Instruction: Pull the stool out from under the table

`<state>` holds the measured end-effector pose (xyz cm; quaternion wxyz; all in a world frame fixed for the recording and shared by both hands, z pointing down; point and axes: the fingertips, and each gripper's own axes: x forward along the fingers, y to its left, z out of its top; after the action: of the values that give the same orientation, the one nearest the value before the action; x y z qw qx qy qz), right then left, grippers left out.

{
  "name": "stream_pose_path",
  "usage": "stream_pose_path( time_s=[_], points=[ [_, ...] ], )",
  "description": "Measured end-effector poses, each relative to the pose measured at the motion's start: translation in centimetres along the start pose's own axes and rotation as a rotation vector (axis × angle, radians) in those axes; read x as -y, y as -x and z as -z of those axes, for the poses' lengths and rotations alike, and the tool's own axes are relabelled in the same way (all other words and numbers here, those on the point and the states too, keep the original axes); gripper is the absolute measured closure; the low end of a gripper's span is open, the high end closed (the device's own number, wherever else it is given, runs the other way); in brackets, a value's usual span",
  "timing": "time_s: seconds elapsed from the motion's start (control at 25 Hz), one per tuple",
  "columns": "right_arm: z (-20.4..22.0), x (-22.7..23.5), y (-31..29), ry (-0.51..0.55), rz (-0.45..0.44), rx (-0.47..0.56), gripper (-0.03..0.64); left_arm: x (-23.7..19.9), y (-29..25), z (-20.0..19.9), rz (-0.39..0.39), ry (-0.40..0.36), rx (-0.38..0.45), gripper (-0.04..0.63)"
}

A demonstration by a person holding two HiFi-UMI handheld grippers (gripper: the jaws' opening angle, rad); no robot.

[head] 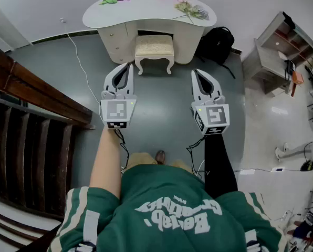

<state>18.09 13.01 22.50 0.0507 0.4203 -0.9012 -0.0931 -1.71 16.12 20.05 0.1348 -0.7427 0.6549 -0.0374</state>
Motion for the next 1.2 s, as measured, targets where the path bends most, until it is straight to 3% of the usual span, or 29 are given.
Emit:
stream_pose_path(
  time_s=[0.48,0.84,1.2],
  points=[
    [0.0,-0.7,0.0,0.0,-0.018,-0.001,0.609,-0.1,0.4,0.0,-0.004,0.004,-0.005,0.58],
    [1.0,-0.5,-0.3,-0.07,-0.025,0.004,0.607,-0.2,0.4,-0.1,0.001,0.001,-0.01,0.58],
    [3.7,0.0,-2.8,-0.118,-0.003,-0.018,0.607,-1.5,-2.8,1.4,0.02,-0.012,-0.015,0.58]
  ],
)
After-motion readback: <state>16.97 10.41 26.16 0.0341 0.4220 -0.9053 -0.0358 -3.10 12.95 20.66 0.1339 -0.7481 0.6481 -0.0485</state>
